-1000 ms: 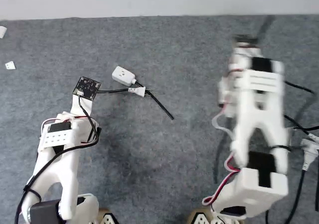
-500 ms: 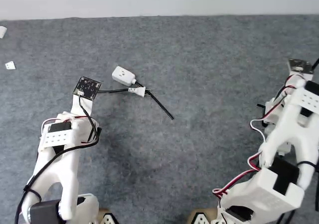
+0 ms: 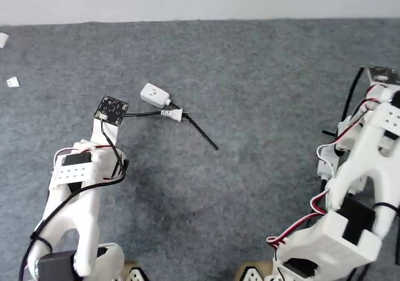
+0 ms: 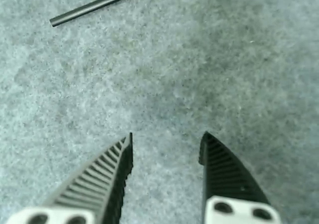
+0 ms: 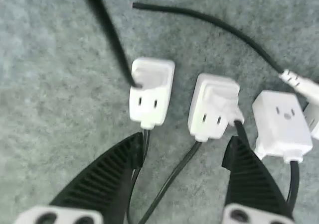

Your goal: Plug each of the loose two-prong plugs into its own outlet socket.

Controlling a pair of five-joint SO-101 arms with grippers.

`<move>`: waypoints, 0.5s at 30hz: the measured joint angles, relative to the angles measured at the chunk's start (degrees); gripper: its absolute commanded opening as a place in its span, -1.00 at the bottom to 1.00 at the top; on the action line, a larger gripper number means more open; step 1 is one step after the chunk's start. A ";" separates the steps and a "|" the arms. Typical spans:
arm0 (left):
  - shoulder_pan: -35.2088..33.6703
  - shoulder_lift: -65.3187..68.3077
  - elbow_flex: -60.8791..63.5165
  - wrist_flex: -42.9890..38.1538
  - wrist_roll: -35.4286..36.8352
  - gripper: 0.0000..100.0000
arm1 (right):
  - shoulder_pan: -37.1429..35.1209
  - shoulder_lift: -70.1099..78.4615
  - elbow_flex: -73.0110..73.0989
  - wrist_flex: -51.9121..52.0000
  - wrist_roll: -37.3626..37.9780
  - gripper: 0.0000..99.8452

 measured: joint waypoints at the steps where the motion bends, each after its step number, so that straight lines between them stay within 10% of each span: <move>1: 0.00 0.00 0.00 0.00 1.32 -0.59 | 0.00 -0.53 -0.35 1.58 0.00 -0.52; 15: 9.67 1.23 -5.98 4.31 30.77 -0.59 | -9.76 -29.98 10.11 10.90 -3.34 -0.52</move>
